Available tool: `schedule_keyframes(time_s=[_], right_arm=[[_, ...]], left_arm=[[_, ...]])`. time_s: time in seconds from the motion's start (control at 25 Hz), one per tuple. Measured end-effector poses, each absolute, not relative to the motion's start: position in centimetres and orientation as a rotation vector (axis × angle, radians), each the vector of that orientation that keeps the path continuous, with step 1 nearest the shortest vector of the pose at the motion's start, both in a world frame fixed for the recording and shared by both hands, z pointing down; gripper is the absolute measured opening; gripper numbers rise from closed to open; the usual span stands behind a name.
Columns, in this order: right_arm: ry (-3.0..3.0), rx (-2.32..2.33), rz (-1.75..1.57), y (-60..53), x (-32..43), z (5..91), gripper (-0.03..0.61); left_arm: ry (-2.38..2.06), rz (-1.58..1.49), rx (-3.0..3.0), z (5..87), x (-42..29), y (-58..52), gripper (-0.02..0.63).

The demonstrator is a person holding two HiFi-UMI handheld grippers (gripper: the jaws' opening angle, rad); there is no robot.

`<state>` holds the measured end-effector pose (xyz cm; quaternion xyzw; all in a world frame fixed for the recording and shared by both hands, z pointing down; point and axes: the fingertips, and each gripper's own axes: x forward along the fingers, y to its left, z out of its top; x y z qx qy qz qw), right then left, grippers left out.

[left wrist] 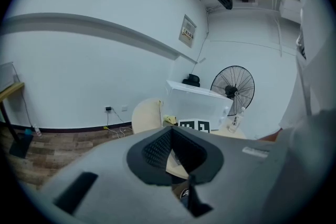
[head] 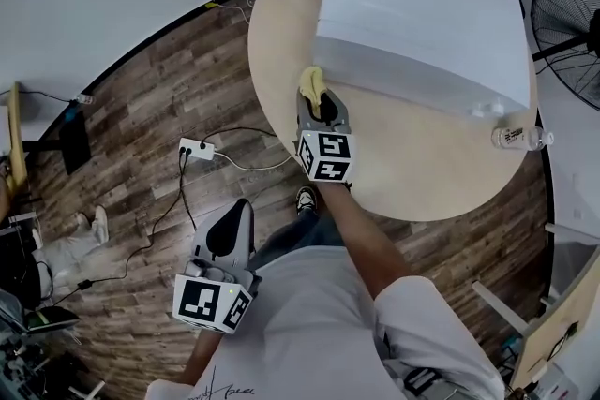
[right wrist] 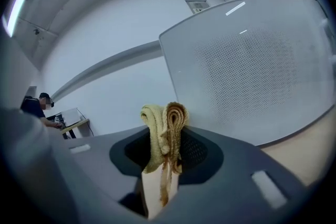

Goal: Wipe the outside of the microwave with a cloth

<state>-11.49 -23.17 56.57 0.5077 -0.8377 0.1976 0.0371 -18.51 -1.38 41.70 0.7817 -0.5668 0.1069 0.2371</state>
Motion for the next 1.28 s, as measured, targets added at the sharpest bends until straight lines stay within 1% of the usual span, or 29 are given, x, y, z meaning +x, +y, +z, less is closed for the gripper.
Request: schedule_keyframes(time_s=[0.56,1.28], right_arm=[[-2.589,1.539,0.591,-20.1,-6.2,54.4,0.129],[-2.522,1.605,0.543,-15.1,4.5,50.7,0.129]], left_arm=[[-1.488,0.27,2.227,41.4,-16.7,-1.4,-0.009],[-1.36,0.243,2.377,40.3,-13.0,-2.2,-0.009]])
